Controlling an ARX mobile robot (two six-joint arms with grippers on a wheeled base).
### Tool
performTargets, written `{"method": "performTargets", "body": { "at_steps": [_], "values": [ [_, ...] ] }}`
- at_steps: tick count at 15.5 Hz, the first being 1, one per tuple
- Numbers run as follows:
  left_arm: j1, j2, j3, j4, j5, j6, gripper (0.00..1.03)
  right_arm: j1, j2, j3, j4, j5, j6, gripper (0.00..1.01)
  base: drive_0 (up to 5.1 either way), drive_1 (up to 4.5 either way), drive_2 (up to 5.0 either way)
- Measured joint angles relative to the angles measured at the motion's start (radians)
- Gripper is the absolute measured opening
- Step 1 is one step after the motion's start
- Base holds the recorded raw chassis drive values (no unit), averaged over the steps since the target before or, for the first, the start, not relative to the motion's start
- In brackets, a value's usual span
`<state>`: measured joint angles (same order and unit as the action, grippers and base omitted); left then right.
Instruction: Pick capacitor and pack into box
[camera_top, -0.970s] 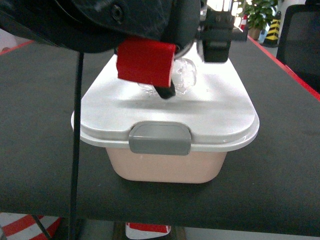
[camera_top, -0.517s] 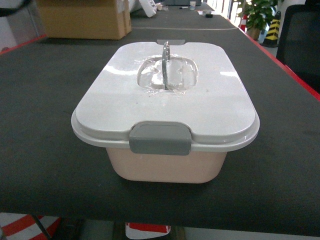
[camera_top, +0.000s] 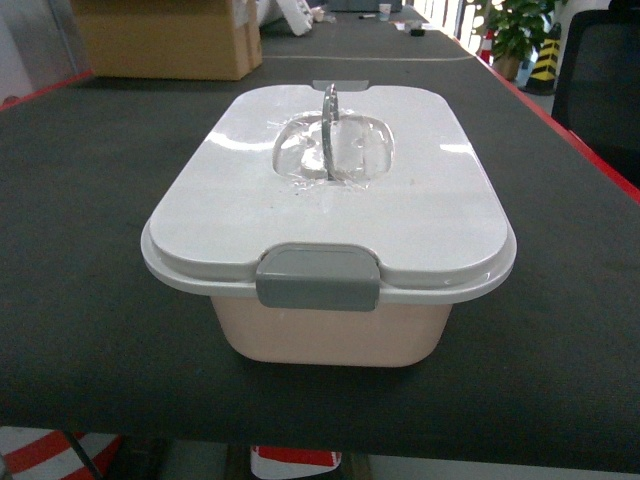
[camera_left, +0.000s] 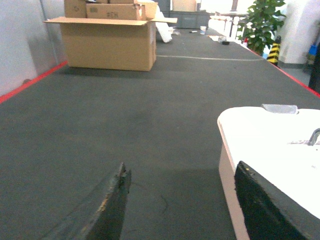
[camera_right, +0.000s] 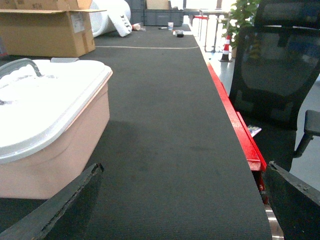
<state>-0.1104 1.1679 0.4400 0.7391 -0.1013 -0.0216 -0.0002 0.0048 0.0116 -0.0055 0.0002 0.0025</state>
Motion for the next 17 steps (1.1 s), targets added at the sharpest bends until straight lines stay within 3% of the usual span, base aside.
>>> {"method": "performTargets", "body": {
  "at_steps": [2,4,5,6,14,15,17],
  "values": [
    [0.023,-0.059,-0.078,0.018,0.008,0.003,0.43,0.000,0.000,0.000,0.001,0.000,0.000,0.98,0.0,0.00,0.0],
    [0.044,-0.148,-0.193,0.017,0.034,0.004,0.11,0.000,0.000,0.000,0.000,0.000,0.000,0.98,0.0,0.00,0.0],
    [0.091,-0.195,-0.225,0.015,0.097,0.005,0.01,0.000,0.000,0.000,0.000,0.000,0.000,0.98,0.0,0.00,0.0],
    [0.116,-0.236,-0.251,0.004,0.091,0.006,0.02,0.000,0.000,0.000,0.000,0.000,0.000,0.98,0.0,0.00,0.0],
    [0.110,-0.549,-0.390,-0.180,0.101,0.007,0.02,0.000,0.000,0.000,0.000,0.000,0.000,0.98,0.0,0.00,0.0],
    [0.110,-0.556,-0.421,-0.123,0.101,0.007,0.02,0.000,0.000,0.000,0.000,0.000,0.000,0.98,0.0,0.00,0.0],
    [0.110,-0.618,-0.427,-0.211,0.101,0.007,0.02,0.000,0.000,0.000,0.000,0.000,0.000,0.98,0.0,0.00,0.0]
  ]
}}
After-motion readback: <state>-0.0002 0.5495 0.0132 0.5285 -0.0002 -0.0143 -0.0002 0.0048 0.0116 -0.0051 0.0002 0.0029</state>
